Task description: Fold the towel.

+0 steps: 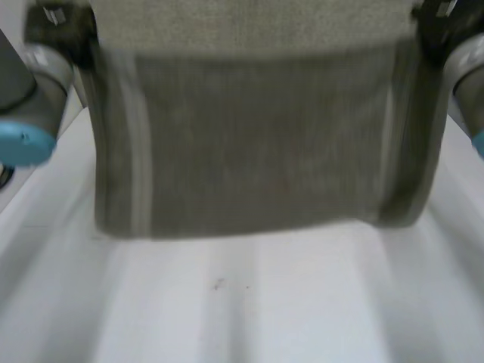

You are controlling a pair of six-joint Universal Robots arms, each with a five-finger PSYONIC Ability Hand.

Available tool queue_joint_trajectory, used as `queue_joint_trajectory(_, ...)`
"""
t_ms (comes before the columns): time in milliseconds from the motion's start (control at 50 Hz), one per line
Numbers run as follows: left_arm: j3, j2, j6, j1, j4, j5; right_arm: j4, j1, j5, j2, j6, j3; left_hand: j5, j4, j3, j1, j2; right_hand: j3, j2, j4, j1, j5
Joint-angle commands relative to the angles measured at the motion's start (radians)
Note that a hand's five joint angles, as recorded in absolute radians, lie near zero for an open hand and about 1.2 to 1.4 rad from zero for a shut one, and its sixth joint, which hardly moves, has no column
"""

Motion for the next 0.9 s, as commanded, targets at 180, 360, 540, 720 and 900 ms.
queue_joint_trajectory(180,-0.099,0.150,-0.171,0.013,0.255,-0.048,-0.369,-0.008,-0.016,-0.177,0.092,0.209,0.184,0.178,0.179,0.201,0.178,0.210,0.220,0.207,0.424,0.239)
queue_joint_trajectory(360,-0.383,0.125,-0.174,0.013,0.329,-0.046,-0.362,-0.016,-0.175,-0.153,0.113,0.483,0.184,0.178,0.179,0.201,0.178,0.210,0.220,0.207,0.424,0.239)
queue_joint_trajectory(540,-0.667,0.032,-0.171,0.013,0.390,-0.041,-0.362,-0.017,-0.226,-0.034,0.094,0.721,0.184,0.178,0.179,0.201,0.178,0.210,0.220,0.207,0.424,0.239)
queue_joint_trajectory(720,-0.897,0.148,-0.162,0.031,0.332,-0.041,-0.292,-0.025,-0.222,-0.102,-0.003,0.860,0.184,0.178,0.179,0.201,0.178,0.210,0.220,0.207,0.424,0.239)
queue_joint_trajectory(900,-1.017,0.378,-0.157,0.076,0.065,-0.025,0.154,-0.125,-0.211,-0.376,-0.057,0.884,0.184,0.178,0.179,0.201,0.178,0.210,0.220,0.207,0.424,0.239)
